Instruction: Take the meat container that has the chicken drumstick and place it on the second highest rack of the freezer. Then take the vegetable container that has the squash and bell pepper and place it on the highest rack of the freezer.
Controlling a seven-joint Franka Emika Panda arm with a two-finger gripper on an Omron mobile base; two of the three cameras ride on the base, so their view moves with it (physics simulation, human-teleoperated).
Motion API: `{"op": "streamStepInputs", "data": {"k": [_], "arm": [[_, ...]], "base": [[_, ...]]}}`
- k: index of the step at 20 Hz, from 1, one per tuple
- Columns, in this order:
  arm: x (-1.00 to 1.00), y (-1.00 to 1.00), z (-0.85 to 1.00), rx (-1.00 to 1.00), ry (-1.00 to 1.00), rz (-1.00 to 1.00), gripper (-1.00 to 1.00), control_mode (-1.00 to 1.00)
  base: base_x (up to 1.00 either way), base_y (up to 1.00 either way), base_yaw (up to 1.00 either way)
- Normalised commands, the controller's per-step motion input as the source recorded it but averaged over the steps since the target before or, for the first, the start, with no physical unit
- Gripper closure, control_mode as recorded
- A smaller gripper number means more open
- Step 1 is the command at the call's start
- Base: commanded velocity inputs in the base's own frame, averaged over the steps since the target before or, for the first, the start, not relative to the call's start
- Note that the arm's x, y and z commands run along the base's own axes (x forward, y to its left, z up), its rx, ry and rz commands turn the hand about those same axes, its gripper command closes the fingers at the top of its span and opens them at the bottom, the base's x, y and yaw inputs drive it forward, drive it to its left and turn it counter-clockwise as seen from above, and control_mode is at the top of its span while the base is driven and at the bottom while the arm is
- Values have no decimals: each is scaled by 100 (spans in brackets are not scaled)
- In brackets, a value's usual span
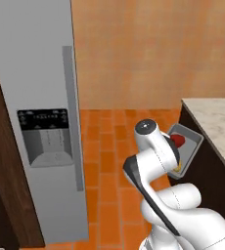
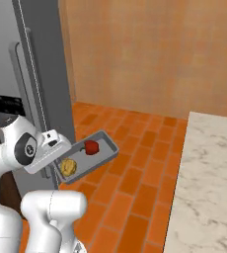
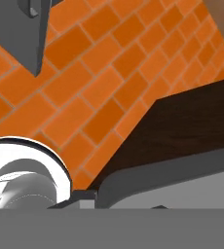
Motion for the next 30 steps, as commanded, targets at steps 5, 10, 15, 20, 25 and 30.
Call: {"op": "streamStepInputs", "data": {"k": [5,10,15,20,25,30], "arm": [[0,0,0,0,0,0,100,100],[0,0,0,0,0,0,100,100],[0,0,0,0,0,0,100,100],[0,0,0,0,0,0,100,100],[0,0,0,0,0,0,100,100],[0,0,0,0,0,0,100,100]], "base": [[55,-52,9],[75,-55,20],[95,-48,26],[100,-47,31],[100,-19,18],[100,-4,-5]]}}
